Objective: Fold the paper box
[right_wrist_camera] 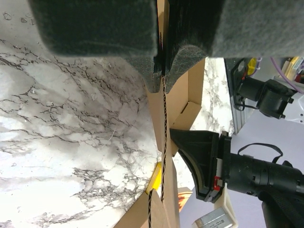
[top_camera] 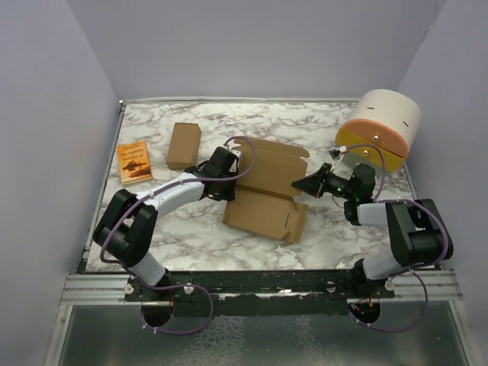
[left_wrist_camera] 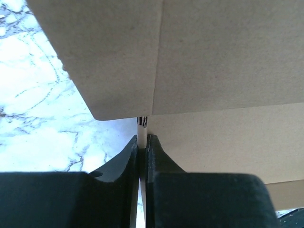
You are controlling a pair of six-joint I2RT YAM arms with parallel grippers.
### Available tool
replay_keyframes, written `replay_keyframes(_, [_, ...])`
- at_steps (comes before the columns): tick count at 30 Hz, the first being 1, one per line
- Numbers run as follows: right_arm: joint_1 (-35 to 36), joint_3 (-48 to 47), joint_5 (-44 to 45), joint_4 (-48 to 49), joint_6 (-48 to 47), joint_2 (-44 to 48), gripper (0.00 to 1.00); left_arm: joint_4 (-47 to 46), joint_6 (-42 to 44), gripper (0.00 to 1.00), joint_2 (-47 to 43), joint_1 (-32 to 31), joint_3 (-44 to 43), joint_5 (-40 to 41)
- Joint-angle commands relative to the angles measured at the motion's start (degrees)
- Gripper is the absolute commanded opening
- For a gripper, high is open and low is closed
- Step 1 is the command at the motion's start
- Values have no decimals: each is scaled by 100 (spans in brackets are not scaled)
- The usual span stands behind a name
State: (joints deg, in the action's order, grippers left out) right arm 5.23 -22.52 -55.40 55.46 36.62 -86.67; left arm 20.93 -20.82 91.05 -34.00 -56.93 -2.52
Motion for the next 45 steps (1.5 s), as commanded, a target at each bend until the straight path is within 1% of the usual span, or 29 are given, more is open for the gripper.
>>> replay_keyframes(1, [-6, -15, 249, 57, -107, 108, 1, -203, -120, 4, -157, 21, 280, -134])
replay_keyframes(2, [-5, -23, 249, 53, -111, 108, 1, -292, -145, 6, -168, 35, 337, -191])
replay_keyframes(4, [-6, -24, 257, 36, -120, 101, 1, -516, -249, 15, -221, 74, 488, -361])
replay_keyframes(5, [-5, -32, 257, 21, -127, 105, 1, -608, -301, 18, -258, 97, 565, -420])
replay_keyframes(6, [-5, -33, 265, 12, -129, 107, 1, -678, -330, 17, -291, 117, 629, -446])
replay_keyframes(7, [-5, -33, 266, 10, -137, 109, 1, -673, -336, 4, -305, 117, 642, -416])
replay_keyframes(8, [-5, -33, 273, 1, -138, 109, 1, -600, -330, 0, -298, 114, 624, -276])
replay_keyframes(14, [33, -57, 299, -75, -163, 88, 1, -222, -163, 0, -234, -147, 449, 736])
replay_keyframes(18, [81, -72, 331, -134, -175, 60, 1, -242, -220, 0, -212, -326, 361, 1180])
replay_keyframes(21, [88, -91, 349, -195, -203, 46, 1, -218, -264, 10, -105, -353, 277, 1130])
replay_keyframes(24, [89, -103, 370, -256, -231, 65, 1, -374, -333, 30, -183, -344, 364, 911])
replay_keyframes(25, [91, -105, 379, -274, -241, 70, 1, -392, -356, 35, -214, -344, 380, 861])
replay_keyframes(27, [89, -119, 396, -316, -263, 64, 1, -427, -373, 40, -292, -311, 424, 709])
replay_keyframes(31, [91, -133, 407, -380, -295, 55, 1, -560, -474, 40, -454, -143, 588, 296])
replay_keyframes(36, [90, -147, 423, -421, -313, 67, 1, -594, -564, 36, -547, -72, 750, 19])
replay_keyframes(43, [92, -165, 407, -435, -287, 64, 1, -805, -615, 35, -427, -55, 1124, -391])
replay_keyframes(45, [91, -164, 395, -438, -279, 55, 1, -821, -616, 33, -354, -46, 1171, -442])
